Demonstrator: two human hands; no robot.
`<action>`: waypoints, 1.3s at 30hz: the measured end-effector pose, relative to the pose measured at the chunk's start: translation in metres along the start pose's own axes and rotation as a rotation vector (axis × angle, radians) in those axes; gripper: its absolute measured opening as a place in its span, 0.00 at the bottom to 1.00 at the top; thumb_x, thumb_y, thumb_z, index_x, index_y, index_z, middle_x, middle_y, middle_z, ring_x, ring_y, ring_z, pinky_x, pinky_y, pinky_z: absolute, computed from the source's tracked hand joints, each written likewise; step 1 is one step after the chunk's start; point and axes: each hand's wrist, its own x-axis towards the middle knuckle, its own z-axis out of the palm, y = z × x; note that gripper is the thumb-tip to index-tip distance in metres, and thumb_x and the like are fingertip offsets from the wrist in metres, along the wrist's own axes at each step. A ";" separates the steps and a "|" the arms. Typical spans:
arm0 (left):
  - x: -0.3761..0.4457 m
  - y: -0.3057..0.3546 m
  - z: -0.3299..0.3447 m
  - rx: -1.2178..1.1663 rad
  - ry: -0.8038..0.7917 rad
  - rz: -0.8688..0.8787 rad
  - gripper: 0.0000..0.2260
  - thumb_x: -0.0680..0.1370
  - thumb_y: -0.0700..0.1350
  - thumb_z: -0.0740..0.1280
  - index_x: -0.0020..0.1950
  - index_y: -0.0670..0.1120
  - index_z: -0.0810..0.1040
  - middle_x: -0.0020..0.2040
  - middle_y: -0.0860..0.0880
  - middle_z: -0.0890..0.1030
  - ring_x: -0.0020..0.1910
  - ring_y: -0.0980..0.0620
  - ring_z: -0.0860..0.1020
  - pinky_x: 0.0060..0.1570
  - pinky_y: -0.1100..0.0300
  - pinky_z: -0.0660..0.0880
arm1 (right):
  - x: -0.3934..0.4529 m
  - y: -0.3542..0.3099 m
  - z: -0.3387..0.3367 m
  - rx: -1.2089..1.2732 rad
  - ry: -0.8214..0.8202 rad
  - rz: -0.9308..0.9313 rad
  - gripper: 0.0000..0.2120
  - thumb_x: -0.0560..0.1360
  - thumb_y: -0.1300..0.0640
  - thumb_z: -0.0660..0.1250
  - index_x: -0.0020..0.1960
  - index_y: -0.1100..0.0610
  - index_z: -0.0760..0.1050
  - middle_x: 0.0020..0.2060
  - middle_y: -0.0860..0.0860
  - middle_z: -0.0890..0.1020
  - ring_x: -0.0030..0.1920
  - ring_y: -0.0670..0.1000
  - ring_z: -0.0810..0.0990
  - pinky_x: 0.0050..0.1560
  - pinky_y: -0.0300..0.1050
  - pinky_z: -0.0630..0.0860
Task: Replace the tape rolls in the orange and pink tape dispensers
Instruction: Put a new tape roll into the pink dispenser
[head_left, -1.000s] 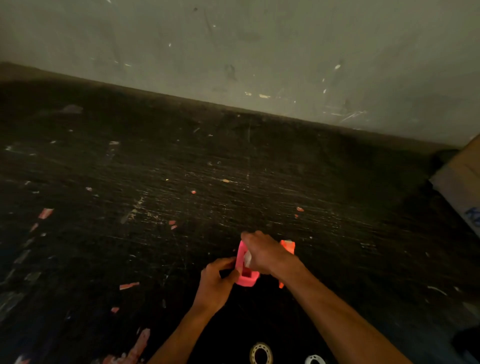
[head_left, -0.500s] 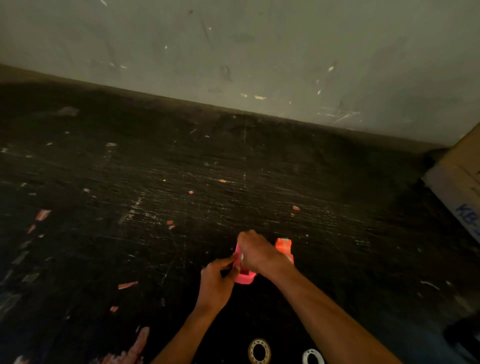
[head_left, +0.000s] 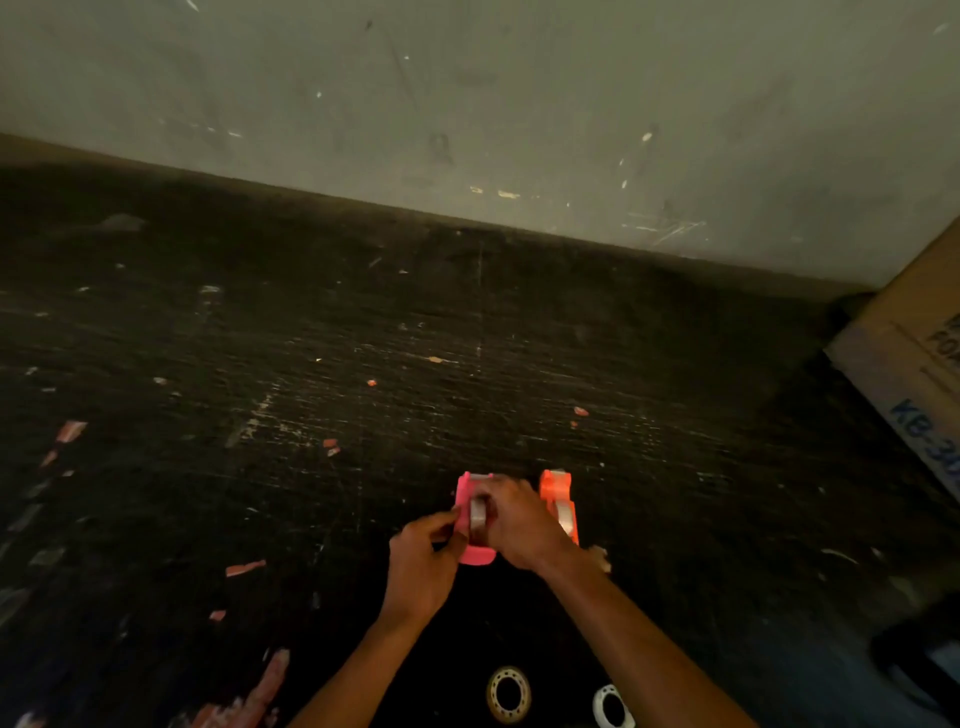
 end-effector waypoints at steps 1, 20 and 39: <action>0.000 0.001 0.000 0.006 -0.002 0.006 0.11 0.74 0.38 0.67 0.54 0.49 0.83 0.44 0.55 0.84 0.43 0.66 0.80 0.49 0.70 0.76 | 0.000 0.002 -0.001 0.028 0.001 -0.013 0.10 0.68 0.55 0.74 0.49 0.52 0.81 0.50 0.49 0.83 0.50 0.45 0.80 0.54 0.45 0.78; 0.016 0.003 -0.006 0.241 -0.074 0.076 0.11 0.72 0.60 0.65 0.42 0.53 0.77 0.41 0.55 0.82 0.42 0.58 0.80 0.46 0.51 0.79 | 0.017 0.023 -0.004 -0.207 0.068 -0.213 0.09 0.78 0.59 0.60 0.57 0.58 0.73 0.61 0.56 0.77 0.62 0.54 0.74 0.63 0.49 0.71; 0.022 -0.001 -0.008 0.280 -0.097 0.047 0.09 0.74 0.55 0.66 0.47 0.51 0.79 0.46 0.52 0.83 0.44 0.55 0.81 0.48 0.49 0.79 | 0.077 0.032 -0.017 0.070 -0.101 0.004 0.04 0.75 0.62 0.66 0.45 0.59 0.80 0.45 0.56 0.84 0.46 0.50 0.79 0.49 0.48 0.75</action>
